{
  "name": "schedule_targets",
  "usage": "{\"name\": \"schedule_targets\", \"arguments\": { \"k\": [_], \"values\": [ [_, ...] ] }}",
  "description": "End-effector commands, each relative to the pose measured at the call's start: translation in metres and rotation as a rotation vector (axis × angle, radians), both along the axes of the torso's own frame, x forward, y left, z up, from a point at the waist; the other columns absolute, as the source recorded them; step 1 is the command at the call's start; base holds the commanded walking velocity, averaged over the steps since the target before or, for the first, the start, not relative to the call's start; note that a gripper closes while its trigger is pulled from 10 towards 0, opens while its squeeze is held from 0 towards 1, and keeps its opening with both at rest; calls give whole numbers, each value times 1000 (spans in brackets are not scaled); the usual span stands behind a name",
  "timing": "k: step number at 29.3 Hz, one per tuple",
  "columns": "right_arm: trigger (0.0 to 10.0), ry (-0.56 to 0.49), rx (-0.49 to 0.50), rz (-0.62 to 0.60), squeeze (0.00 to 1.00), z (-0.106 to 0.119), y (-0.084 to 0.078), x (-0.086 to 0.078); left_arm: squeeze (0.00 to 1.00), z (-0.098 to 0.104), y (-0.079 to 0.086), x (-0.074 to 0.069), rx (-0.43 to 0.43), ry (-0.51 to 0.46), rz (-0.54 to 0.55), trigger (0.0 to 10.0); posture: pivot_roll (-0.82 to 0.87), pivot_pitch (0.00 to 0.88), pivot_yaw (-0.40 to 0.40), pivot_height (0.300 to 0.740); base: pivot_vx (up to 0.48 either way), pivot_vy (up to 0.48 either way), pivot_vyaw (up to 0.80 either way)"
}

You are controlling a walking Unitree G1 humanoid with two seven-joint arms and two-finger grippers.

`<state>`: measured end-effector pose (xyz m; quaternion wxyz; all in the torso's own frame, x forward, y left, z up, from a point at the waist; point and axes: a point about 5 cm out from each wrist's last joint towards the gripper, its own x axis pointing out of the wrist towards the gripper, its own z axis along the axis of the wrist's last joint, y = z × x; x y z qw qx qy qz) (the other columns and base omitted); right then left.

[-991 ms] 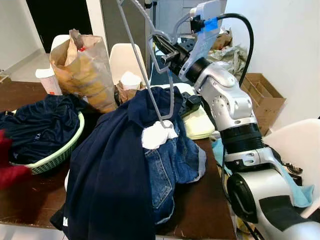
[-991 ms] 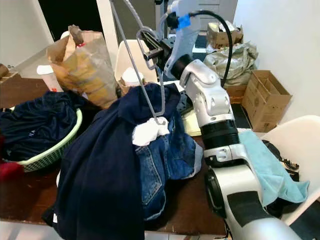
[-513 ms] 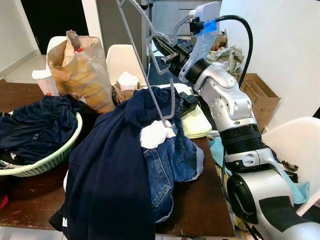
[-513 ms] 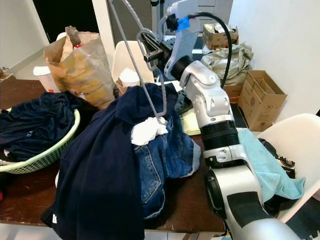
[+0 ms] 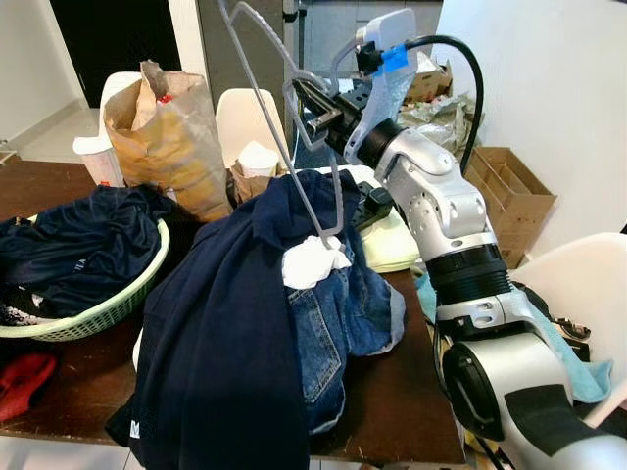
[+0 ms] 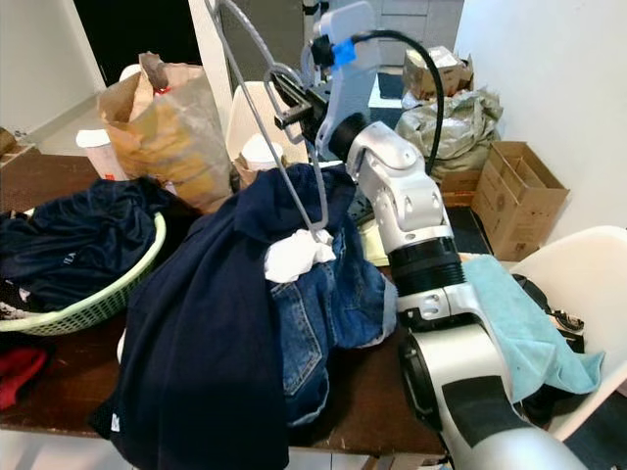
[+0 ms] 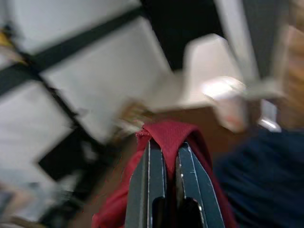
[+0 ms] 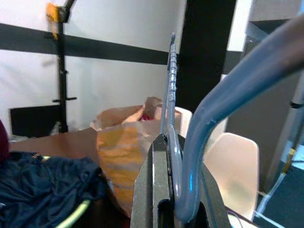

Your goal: Hang hanger

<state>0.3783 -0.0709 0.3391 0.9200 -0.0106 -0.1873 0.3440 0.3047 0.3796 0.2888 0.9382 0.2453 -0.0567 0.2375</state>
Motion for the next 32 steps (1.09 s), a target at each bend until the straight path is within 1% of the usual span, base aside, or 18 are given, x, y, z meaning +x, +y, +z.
{"name": "schedule_targets", "arguments": {
  "k": [1, 3, 5, 6, 7, 8, 13, 15, 16, 17, 18, 19, 22, 23, 26, 30, 31, 32],
  "values": [
    [10000, 36, -23, -36, 0, -8, -4, 4, 0, 10, -8, 1, 22, -30, -35, 4196, 0, 0, 7, 736, 0, 0, 0],
    [10000, 48, -31, -58, 0, -11, -7, 6, 0, 8, -12, 5, 21, -20, -50, 6118, -1, 0, 8, 736, 0, 0, 0],
    [10000, 54, -35, -67, 0, -12, -8, 7, 0, 8, -14, 6, 24, -15, -58, 6196, 0, 0, 9, 736, 0, 0, 0],
    [10000, 63, -41, -82, 0, -13, -10, 9, 0, 8, -17, 7, 42, -5, -63, 7176, 1, 0, 8, 736, 0, 0, 0],
    [10000, 63, -41, -82, 0, -13, -10, 9, 0, 8, -17, 7, 42, -5, -63, 7176, 1, 0, 8, 736, 0, 0, 0],
    [10000, 73, -44, -98, 0, -15, -11, 10, 0, 7, -18, 7, 52, 4, -67, 10000, 4, 0, 9, 736, 0, 0, 0],
    [10000, 99, -55, -130, 0, -20, -11, 13, 0, 3, -14, 4, 70, 36, -45, 10000, 6, 0, 6, 736, 0, 0, 0],
    [10000, 110, -69, -138, 0, -23, -11, 14, 0, -5, 1, -4, 103, 79, 49, 10000, 6, 0, 6, 736, 0, 0, 0],
    [10000, 110, -69, -138, 0, -23, -11, 14, 0, -5, 1, -4, 103, 79, 49, 10000, 6, 0, 6, 736, 0, 0, 0],
    [10000, 117, -79, -142, 0, -25, -11, 15, 906, -10, 18, -13, 103, 98, 149, 10000, 5, 0, 5, 736, 0, 0, 0],
    [10000, 117, -79, -142, 0, -25, -11, 15, 906, -10, 18, -13, 103, 98, 149, 10000, 5, 0, 5, 736, 0, 0, 0],
    [10000, 118, -83, -145, 0, -25, -11, 15, 1000, -12, 23, -17, 99, 107, 181, 10000, 5, 0, 5, 736, 0, 0, 0],
    [10000, 120, -88, -151, 0, -26, -11, 15, 1000, -15, 30, -23, 109, 127, 220, 10000, 5, 0, 6, 736, 0, 0, 0],
    [10000, 124, -94, -159, 0, -28, -12, 16, 1000, -13, 34, -28, 153, 141, 240, 10000, 7, 0, 5, 736, 0, 0, 0],
    [10000, 133, -102, -172, 0, -31, -14, 17, 1000, -8, 37, -35, 180, 142, 245, 10000, 12, 0, 6, 736, 0, 0, 0],
    [10000, 137, -103, -177, 0, -32, -14, 18, 1000, -6, 34, -36, 150, 121, 224, 10000, 13, 0, 6, 736, 0, 0, 0],
    [10000, 140, -99, -183, 0, -33, -15, 18, 94, -5, 25, -34, 65, 80, 156, 10000, 15, 0, 7, 736, 0, 0, 0],
    [10000, 142, -93, -190, 0, -33, -16, 19, 0, 0, 11, -32, 0, 26, 69, 10000, 15, 0, 9, 736, 0, 0, 0]
  ]
}}
